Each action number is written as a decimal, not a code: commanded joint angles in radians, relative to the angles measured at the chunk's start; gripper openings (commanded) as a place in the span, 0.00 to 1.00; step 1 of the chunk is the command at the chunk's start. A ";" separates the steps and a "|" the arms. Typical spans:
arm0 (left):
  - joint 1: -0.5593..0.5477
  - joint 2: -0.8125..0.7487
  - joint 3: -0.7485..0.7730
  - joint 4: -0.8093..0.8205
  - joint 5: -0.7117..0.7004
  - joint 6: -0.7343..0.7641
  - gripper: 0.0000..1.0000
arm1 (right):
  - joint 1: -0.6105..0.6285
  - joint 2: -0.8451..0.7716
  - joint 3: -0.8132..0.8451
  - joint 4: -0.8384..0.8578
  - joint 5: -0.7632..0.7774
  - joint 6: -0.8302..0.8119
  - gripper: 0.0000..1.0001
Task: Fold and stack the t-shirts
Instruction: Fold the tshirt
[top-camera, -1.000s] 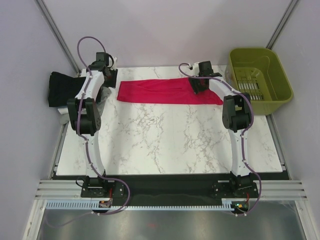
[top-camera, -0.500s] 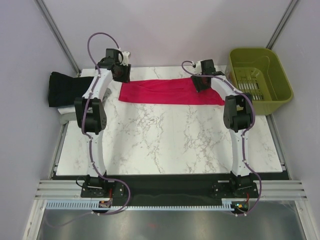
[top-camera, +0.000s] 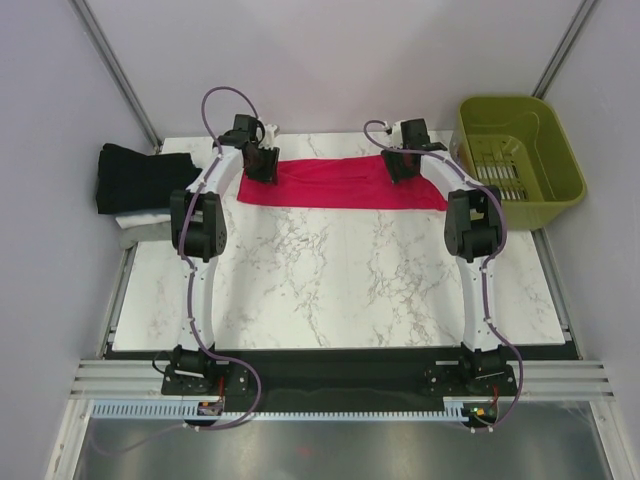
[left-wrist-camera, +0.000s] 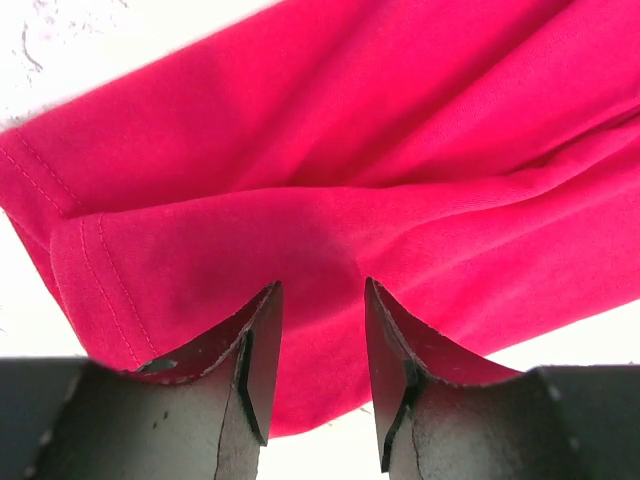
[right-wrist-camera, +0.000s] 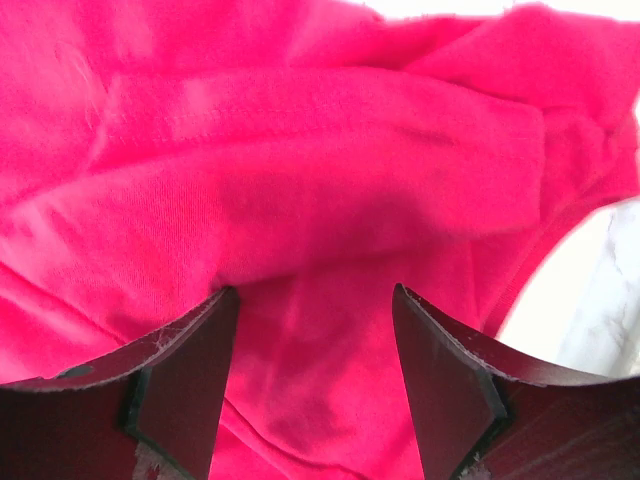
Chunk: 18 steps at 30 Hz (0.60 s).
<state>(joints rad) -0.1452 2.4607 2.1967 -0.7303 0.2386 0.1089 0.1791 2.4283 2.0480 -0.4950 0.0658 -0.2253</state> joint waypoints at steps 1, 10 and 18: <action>-0.004 0.001 0.031 0.000 -0.015 -0.034 0.46 | 0.005 0.031 0.063 -0.001 -0.020 0.044 0.72; -0.017 -0.130 -0.207 -0.103 -0.104 -0.011 0.42 | 0.011 0.150 0.244 0.019 -0.116 0.147 0.72; -0.048 -0.270 -0.457 -0.104 -0.188 0.015 0.41 | 0.019 0.227 0.365 0.065 -0.164 0.191 0.73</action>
<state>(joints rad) -0.1757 2.2574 1.8233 -0.7677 0.1093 0.1062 0.1886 2.6343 2.3505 -0.4675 -0.0555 -0.0788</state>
